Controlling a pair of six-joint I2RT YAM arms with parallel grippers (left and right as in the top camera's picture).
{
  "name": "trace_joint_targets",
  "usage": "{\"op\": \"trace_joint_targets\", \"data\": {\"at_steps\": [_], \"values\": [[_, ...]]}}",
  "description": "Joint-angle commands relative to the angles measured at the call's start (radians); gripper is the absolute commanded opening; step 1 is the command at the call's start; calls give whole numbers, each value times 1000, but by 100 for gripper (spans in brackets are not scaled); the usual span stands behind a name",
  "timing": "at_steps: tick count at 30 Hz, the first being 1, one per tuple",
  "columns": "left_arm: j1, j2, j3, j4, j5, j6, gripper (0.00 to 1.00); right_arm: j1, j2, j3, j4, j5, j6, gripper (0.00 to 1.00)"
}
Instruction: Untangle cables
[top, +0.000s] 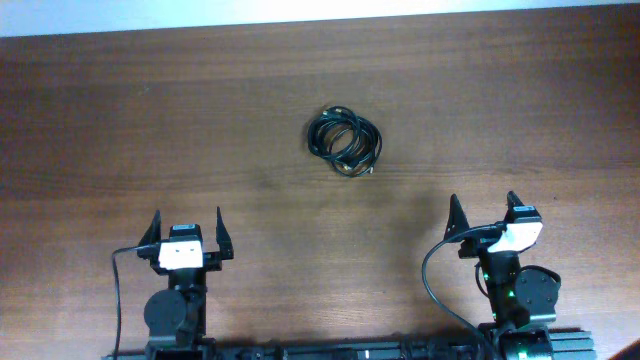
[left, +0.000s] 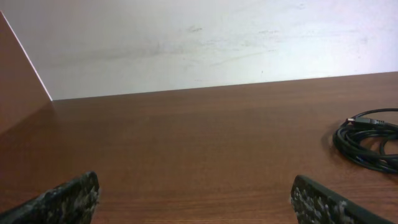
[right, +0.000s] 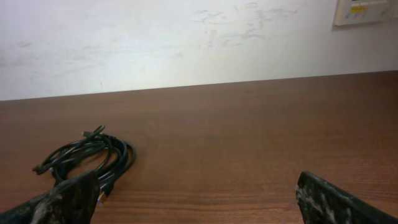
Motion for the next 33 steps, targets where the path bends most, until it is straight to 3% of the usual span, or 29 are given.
{"op": "trace_joint_targets", "data": {"at_steps": [1,6,8,10,12,14,15,17,19,22,23,27,29,33], "values": [[3,-6,-2,-2,-18,20,98,-6,-6,-5,-7,16,-1,99],[3,-6,-2,89,-19,20,99,-6,-6,-5,-4,1,17,98],[3,-6,-2,67,-12,19,99,-5,-6,-5,10,-161,259,98],[3,-6,-2,97,181,-39,99,-5,-6,-5,24,-448,606,99],[3,-6,-2,216,459,-56,99,-6,-6,-5,70,-527,830,98],[3,-6,-2,361,511,-56,99,-6,-6,-5,189,-520,838,98],[3,-6,5,486,510,-56,99,-6,-6,-4,328,-520,809,98],[3,-5,55,588,510,-56,99,-6,-6,49,484,-491,712,98],[3,7,145,580,507,-47,99,-6,-4,149,404,-438,589,98],[3,94,341,388,517,-10,99,-6,40,387,66,-325,354,98],[3,153,440,261,534,24,99,-6,95,511,-98,-288,285,98],[3,526,877,-134,619,145,99,-6,401,896,-505,-337,169,98],[3,699,1063,-307,659,148,99,-5,544,1038,-646,-388,106,99],[3,1120,1497,-780,897,137,99,-5,879,1308,-944,-532,0,98]]}}
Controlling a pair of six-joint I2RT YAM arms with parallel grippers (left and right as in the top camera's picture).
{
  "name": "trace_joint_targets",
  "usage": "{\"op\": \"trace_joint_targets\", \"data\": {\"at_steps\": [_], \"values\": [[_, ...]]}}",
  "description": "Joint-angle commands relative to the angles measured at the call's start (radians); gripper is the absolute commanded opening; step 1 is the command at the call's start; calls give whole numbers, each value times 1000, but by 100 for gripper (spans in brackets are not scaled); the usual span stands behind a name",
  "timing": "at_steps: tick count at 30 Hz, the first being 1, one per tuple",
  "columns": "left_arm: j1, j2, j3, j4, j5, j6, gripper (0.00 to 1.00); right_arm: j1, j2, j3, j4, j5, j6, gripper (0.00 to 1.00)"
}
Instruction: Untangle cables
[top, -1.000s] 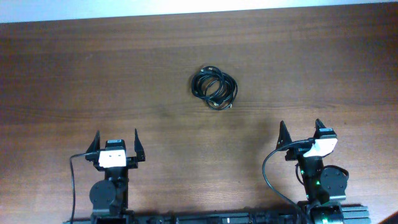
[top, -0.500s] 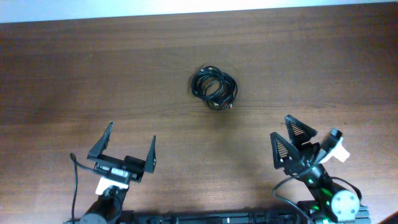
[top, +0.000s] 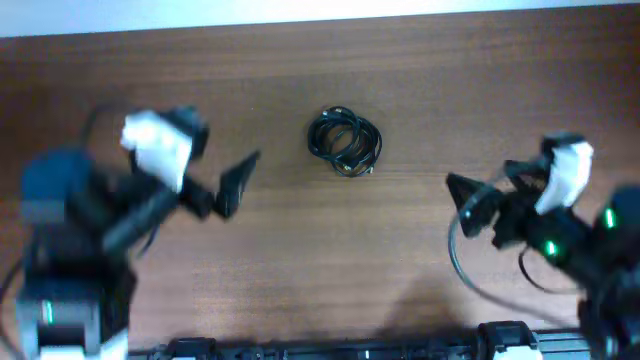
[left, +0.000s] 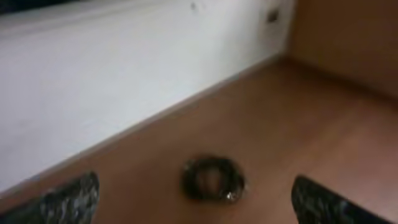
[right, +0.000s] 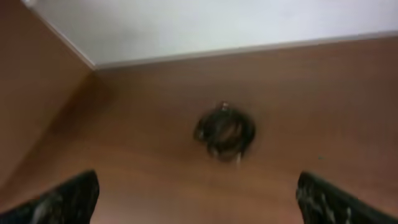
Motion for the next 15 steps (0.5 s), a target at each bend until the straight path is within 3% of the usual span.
{"op": "trace_joint_targets", "data": {"at_steps": [1,3,5,6,10,13,15], "values": [[3,346,327,-328,336,-10,99,-6,218,150,-130,-243,-87,98],[2,465,371,-359,397,-10,99,-5,336,172,-134,-401,-80,98],[-4,543,372,-359,272,-106,99,9,430,172,-135,-442,-81,98],[-13,575,372,-364,182,-180,99,29,483,172,-142,-404,-82,98],[-127,762,396,-436,-221,-256,99,224,721,214,-194,25,-31,98],[-171,856,428,-428,-310,-263,99,279,868,328,-193,120,26,98],[-172,900,428,-386,-322,-262,99,283,932,342,-75,121,25,99]]}}
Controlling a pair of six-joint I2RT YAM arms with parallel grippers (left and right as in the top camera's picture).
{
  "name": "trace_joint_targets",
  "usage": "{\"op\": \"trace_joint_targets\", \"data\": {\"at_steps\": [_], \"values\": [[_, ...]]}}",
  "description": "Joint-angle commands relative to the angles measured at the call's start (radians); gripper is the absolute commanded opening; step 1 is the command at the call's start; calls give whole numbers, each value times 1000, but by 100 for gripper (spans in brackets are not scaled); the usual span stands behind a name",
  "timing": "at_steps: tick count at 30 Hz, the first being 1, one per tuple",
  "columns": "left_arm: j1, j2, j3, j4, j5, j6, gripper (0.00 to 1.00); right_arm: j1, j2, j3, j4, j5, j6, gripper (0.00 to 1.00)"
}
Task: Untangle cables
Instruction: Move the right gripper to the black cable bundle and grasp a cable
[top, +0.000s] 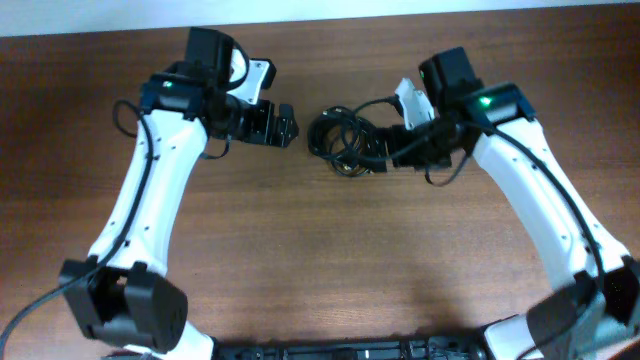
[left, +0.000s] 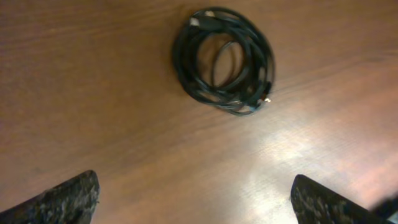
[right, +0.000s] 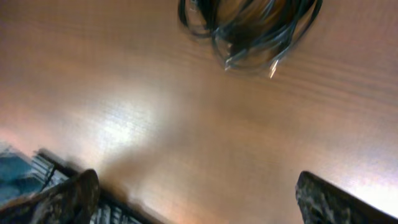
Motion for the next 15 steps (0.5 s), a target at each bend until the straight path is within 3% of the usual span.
{"op": "trace_joint_targets", "data": {"at_steps": [1,3,6,7,9,12,15], "values": [[-1,56,36,45,-105,-24,99,9,83,55,137,84,23,98],[-1,110,36,47,-105,-52,99,10,170,50,222,43,80,98],[29,188,36,47,-145,-224,99,10,305,50,364,-48,222,100],[42,202,36,42,-145,-228,99,10,337,50,391,-77,229,98],[63,221,36,25,-146,-228,99,10,397,50,420,-100,229,86],[86,221,36,19,-146,-228,99,10,443,50,443,-99,256,79],[88,221,36,19,-146,-228,99,19,448,50,471,-99,255,60]]}}
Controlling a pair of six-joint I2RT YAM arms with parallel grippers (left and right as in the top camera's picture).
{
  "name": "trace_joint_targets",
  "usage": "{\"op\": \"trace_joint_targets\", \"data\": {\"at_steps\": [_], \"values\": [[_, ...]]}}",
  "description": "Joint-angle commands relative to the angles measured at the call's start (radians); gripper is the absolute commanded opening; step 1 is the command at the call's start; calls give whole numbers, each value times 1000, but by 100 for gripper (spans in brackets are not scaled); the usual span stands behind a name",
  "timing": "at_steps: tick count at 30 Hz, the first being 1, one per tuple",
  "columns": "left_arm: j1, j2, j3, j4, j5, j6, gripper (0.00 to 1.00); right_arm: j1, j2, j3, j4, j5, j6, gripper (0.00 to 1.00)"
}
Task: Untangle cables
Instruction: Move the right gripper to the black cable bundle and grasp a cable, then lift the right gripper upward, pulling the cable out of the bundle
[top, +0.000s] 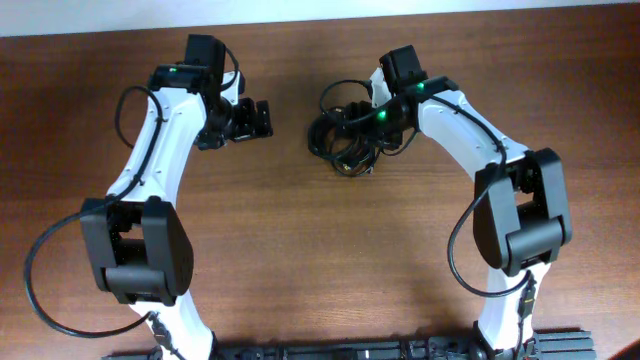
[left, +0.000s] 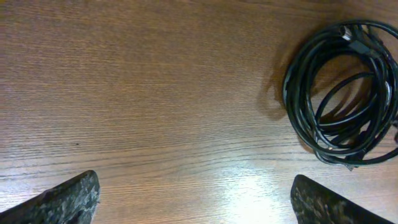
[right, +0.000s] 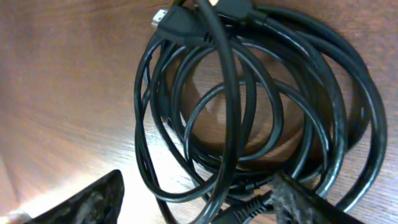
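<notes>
A coil of black cables (top: 345, 138) lies tangled on the brown table, toward the back middle. My right gripper (top: 364, 122) is low over the coil, open. In the right wrist view its fingers (right: 93, 199) straddle several strands of the coil (right: 249, 106); a black plug (right: 177, 25) lies at the top. My left gripper (top: 254, 118) is open to the left of the coil, apart from it. In the left wrist view the coil (left: 341, 93) sits at the right edge and only bare wood lies between the fingertips (left: 68, 199).
The wooden table (top: 300, 260) ends at a white strip (top: 320, 8) along the back. Both arms reach out from the near edge, the left one (top: 150, 180) along the left side, the right one (top: 500, 160) along the right.
My right gripper has gone from just right of the coil to low over it, its fingers now around strands. The left gripper has shifted a little left, away from the coil.
Both grippers first stood open at the near edge, the coil lying far ahead. Then both arms were raised and blurred, the coil in view of each. Then they flanked the coil. Now the right gripper is down on it, and the left is beside it.
</notes>
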Motion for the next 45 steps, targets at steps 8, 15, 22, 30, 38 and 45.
{"op": "trace_joint_targets", "data": {"at_steps": [8,15,22,30,38,45], "values": [[-1,-1,16,-13,-7,-16,99,91,8,8,49,97,6,4],[-5,-1,16,-13,26,-16,99,69,-124,200,-137,-100,-97,4],[-5,-1,16,-13,204,-16,99,69,-421,336,-193,-111,-119,4],[-5,-1,16,-13,203,-16,99,68,-636,340,109,-110,35,4],[-5,-1,16,-13,203,-16,99,69,-702,375,322,75,119,4],[-5,-1,16,-13,203,-16,99,69,-574,375,26,248,301,4]]}}
